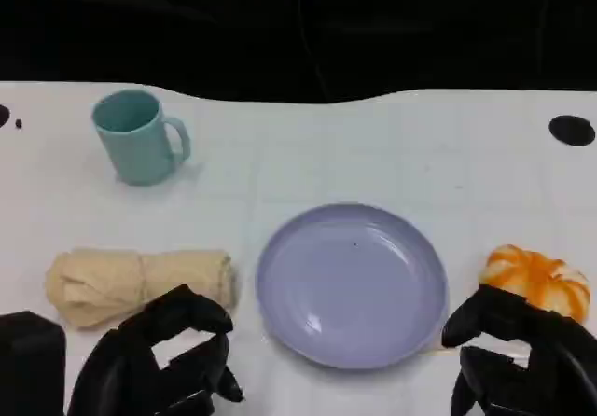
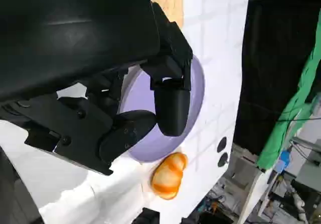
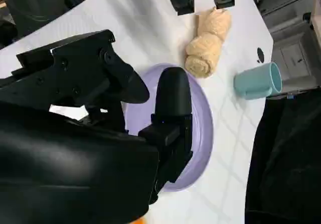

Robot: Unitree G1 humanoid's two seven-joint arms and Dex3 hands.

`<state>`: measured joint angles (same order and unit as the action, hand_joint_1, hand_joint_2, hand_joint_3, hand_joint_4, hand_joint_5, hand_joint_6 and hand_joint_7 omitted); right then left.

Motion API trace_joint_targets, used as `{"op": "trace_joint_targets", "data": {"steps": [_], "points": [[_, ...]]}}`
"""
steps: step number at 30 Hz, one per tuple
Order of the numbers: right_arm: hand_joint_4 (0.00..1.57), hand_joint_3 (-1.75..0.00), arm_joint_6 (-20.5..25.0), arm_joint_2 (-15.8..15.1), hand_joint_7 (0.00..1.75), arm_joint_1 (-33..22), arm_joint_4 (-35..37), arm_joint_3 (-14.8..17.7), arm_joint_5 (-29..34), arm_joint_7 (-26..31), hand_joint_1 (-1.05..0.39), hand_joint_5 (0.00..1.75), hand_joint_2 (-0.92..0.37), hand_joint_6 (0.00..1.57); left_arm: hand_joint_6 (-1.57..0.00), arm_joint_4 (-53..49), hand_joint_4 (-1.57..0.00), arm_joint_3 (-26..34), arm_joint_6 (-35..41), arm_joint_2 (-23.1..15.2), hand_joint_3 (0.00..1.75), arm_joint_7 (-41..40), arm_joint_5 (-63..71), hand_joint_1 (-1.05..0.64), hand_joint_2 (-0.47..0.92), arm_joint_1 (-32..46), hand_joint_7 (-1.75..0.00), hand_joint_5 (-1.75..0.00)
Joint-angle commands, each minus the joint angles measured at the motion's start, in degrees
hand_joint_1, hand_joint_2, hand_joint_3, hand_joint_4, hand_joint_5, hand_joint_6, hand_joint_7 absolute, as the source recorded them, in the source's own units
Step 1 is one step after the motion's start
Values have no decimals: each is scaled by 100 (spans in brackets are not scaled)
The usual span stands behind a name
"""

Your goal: Grasp the towel on the left side of the plate with the left hand and place it into the plate.

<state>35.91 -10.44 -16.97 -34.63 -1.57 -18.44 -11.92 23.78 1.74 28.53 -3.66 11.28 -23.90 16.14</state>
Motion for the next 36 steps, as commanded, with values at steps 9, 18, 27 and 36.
{"op": "trace_joint_targets", "data": {"steps": [9, 18, 27, 36], "points": [[63, -105, -105, -88, 162, -14, 19, 47, 56, -16, -4, 175, -75, 44, -59, 16, -68, 0, -76, -63, 103, 33, 63, -21, 68, -20, -162, -175], [63, -106, -98, -77, 163, -10, 36, 105, -6, -25, -3, 175, -76, 45, -59, 48, -68, -28, -36, -17, 103, -26, 79, -21, 68, -19, -162, -175], [64, -106, -165, -75, 163, -45, 48, 55, 24, -36, -4, 175, -76, 45, -59, -20, -67, -40, -383, -47, 102, 55, 229, -20, 68, 21, -160, -174], [63, -105, -132, -48, 163, -94, -70, -53, 80, 61, -3, 175, -77, 45, -56, -407, -57, -123, -2146, -226, 94, 77, 1282, -20, 66, 92, -91, -139]]}}
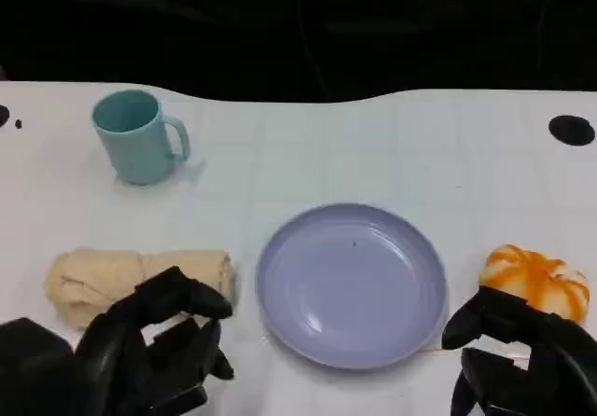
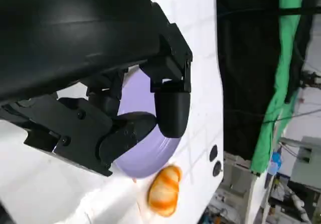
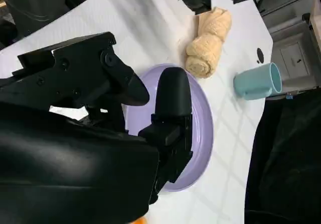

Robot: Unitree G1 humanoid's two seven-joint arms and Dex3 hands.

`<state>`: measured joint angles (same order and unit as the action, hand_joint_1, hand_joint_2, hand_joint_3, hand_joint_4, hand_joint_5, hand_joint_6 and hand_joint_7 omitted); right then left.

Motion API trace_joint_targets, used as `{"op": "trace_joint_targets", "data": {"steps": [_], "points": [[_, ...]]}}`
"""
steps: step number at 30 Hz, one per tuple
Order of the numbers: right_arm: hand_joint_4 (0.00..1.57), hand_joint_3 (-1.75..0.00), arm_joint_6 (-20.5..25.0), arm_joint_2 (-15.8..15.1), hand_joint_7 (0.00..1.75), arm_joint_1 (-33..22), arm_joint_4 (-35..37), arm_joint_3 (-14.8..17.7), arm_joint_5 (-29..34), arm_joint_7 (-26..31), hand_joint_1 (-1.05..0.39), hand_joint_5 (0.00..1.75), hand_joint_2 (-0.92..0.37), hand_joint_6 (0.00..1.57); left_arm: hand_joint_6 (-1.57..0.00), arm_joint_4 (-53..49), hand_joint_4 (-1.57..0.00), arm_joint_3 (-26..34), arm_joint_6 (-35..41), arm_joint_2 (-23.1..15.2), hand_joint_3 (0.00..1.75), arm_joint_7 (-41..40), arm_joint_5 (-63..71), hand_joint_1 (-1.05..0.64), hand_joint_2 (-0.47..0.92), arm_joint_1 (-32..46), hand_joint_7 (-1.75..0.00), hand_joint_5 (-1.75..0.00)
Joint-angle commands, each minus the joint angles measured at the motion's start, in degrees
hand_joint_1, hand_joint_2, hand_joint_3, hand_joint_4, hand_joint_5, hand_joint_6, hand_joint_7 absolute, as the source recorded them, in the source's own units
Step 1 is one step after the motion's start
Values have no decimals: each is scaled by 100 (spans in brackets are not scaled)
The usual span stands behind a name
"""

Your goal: Grasp the towel on the left side of the plate with the left hand and place it into the plate.

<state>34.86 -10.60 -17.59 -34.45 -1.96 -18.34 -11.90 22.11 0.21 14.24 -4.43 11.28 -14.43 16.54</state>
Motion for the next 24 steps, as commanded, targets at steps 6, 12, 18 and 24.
{"op": "trace_joint_targets", "data": {"steps": [6, 12, 18, 24], "points": [[63, -106, -1, -22, 163, -69, -162, -54, 68, 97, -5, 175, -75, 45, -48, -734, -48, 73, -1994, -245, 38, -121, 1070, -19, 85, -24, -52, -114], [63, -106, 0, -1, 163, -113, -207, -100, 75, 125, -6, 175, -74, 45, -48, -761, -38, 187, -2556, -718, 8, -574, 2522, -36, 92, -179, -22, -78], [64, -106, 40, 45, 164, -114, -221, -121, 66, 162, -6, 175, -73, 45, -43, -626, -25, 307, -2634, -1248, 1, -856, 3717, -40, 90, -315, -8, -65], [64, -108, 79, 10, 163, -99, -262, -128, 56, 172, -5, 175, -74, 45, -41, -352, -28, 215, -2199, -1601, 0, -868, 4993, -49, 88, -435, 0, -45]]}}
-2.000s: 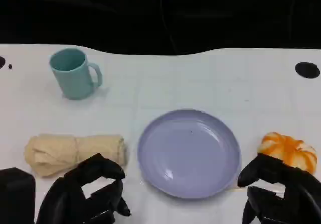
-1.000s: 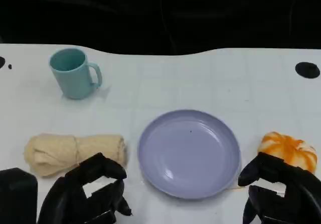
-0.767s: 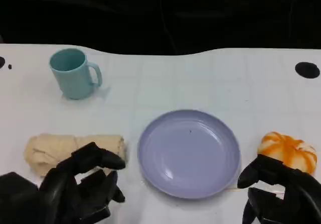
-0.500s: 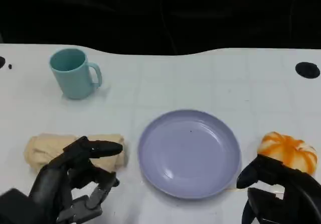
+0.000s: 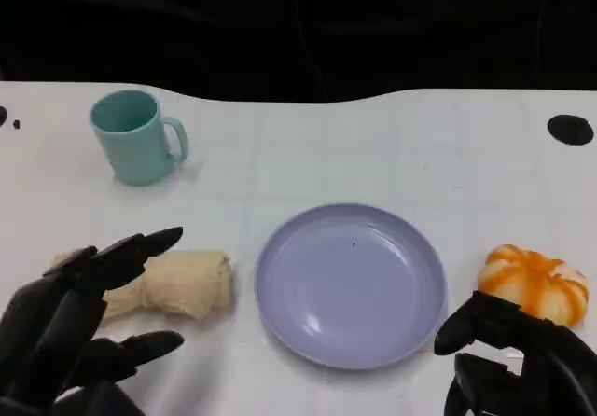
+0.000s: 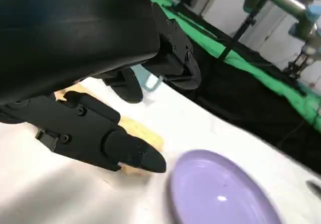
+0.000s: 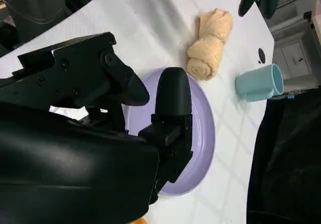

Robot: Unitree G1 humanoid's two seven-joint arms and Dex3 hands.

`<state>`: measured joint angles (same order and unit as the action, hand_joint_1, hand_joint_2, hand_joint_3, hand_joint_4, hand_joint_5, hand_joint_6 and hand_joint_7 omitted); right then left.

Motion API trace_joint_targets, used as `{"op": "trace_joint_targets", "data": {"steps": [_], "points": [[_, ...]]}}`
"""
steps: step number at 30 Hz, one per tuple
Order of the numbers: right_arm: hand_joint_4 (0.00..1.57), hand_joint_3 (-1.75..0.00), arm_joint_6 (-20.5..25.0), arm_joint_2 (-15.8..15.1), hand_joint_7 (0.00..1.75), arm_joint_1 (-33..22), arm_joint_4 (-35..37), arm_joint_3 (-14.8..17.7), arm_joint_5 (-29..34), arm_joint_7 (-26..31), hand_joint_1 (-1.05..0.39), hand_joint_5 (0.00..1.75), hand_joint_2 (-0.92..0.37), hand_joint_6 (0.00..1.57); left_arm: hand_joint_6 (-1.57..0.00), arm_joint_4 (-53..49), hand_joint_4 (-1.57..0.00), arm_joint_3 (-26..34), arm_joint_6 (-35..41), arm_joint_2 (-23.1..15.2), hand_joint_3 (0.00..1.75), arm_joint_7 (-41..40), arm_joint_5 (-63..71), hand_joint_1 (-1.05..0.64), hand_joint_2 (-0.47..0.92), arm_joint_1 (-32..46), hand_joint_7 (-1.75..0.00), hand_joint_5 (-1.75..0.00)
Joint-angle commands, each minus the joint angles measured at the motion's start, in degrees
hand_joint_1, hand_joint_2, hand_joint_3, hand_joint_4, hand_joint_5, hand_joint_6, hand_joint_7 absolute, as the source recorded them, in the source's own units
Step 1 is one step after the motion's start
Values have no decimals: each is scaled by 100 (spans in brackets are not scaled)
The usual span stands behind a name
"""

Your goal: Grasp the towel on the left side of the plate with the left hand and place it into the plate.

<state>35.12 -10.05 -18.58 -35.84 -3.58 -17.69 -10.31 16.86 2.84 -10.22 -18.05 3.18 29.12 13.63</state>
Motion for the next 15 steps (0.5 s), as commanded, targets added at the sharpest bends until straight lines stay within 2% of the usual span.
{"op": "trace_joint_targets", "data": {"steps": [1, 7, 15], "points": [[64, -108, 55, -47, 163, -1, -122, 39, -17, 9, -5, 175, -74, 45, -39, 187, -28, -83, 305, -288, 0, -54, 842, -49, 88, -189, 0, -43], [61, -104, 161, -80, 162, 10, -162, 95, -37, 11, -5, 175, -76, 42, -34, 79, -27, -469, 869, -564, 0, 260, 1967, -53, 86, -678, 0, -32], [58, -97, 187, -146, 162, 2, -183, 209, -87, -69, -4, 175, -80, 40, -31, -659, -31, -1171, 1602, -667, 0, 942, 2679, -55, 86, -1625, 0, -20]]}}
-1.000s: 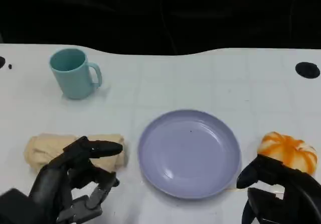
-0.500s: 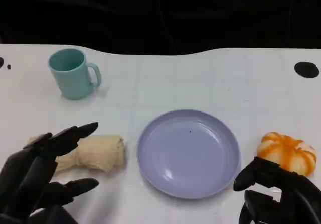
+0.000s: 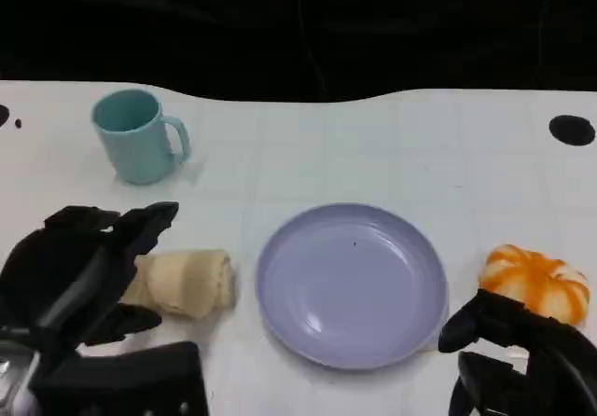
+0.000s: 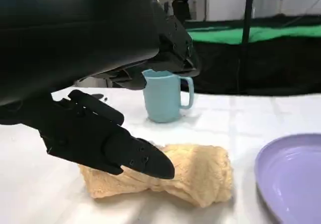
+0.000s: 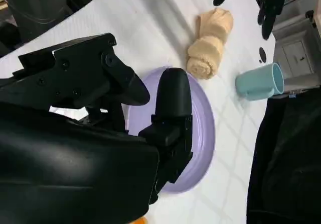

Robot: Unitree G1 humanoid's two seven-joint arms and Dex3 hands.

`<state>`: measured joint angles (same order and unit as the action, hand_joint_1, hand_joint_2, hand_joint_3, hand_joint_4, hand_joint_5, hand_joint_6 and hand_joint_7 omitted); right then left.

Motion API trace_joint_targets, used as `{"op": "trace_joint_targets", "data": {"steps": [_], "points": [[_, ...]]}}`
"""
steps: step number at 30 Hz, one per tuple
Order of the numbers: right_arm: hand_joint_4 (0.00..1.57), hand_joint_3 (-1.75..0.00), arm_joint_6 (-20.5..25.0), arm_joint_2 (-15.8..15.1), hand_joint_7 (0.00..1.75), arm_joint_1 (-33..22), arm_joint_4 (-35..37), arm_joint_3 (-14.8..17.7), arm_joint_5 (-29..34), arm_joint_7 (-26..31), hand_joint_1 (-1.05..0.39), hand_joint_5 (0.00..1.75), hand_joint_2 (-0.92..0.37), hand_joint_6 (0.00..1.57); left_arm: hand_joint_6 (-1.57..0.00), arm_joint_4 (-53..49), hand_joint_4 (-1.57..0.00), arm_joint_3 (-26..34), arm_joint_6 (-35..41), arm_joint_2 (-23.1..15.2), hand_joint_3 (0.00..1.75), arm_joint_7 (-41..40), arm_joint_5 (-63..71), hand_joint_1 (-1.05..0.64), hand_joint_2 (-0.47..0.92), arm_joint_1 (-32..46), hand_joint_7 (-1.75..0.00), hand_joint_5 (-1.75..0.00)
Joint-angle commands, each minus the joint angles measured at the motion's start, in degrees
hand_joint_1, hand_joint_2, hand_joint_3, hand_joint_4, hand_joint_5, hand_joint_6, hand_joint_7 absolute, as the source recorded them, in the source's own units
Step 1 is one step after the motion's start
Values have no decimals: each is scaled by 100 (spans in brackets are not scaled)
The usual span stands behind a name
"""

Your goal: Grasp the towel on the left side of the plate with the left hand and place it into the plate.

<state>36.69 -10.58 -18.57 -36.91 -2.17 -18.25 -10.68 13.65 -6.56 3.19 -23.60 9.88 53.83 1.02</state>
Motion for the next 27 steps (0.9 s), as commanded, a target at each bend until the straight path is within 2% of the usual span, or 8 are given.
{"op": "trace_joint_targets", "data": {"steps": [1, 7, 17, 19, 23, 24, 26, 27], "points": [[58, -97, 29, -103, 162, 3, -77, 59, -19, -30, -5, 175, -80, 40, -32, -502, -33, -325, 346, -102, 0, 344, 268, -55, 86, -513, 0, -19], [60, -96, -42, -119, 162, 9, -24, 28, -9, -77, -6, 175, -80, 41, -35, -1632, -38, -817, 563, -69, 0, 415, 315, -55, 86, -1225, -1, -11], [63, -99, -58, -90, 161, 2, -11, 16, 1, -76, -7, 175, -76, 45, -32, -3496, -44, -1562, 661, -20, 0, 403, 214, -57, 86, -2243, -1, -7], [63, -100, -25, -86, 160, 3, -33, 4, 22, -41, -8, 175, -75, 45, -34, -3838, -47, -1641, 614, 25, 0, 321, 101, -55, 86, -2368, -1, -7], [63, -100, 9, -71, 159, 25, -33, -20, 42, 4, -8, 175, -75, 45, -47, -4301, -61, -1700, 361, 71, 2, -129, -139, -40, 91, -2438, -5, -9], [62, -100, 4, -66, 159, 32, -24, -23, 41, 5, -8, 175, -75, 46, -57, -4396, -78, -1708, 234, 63, 6, -308, -200, -34, 92, -2434, -7, -19], [63, -100, -2, -52, 159, 46, -1, -19, 24, 1, -8, 175, -74, 46, -73, -4676, -76, -1742, -3, 52, 12, -706, -280, -29, 92, -2454, -4, -75], [63, -100, 4, -48, 159, 56, 8, -14, 12, -2, -7, 175, -74, 46, -84, -4808, -77, -1765, -135, 35, 17, -936, -305, -26, 92, -2463, -6, -93]]}}
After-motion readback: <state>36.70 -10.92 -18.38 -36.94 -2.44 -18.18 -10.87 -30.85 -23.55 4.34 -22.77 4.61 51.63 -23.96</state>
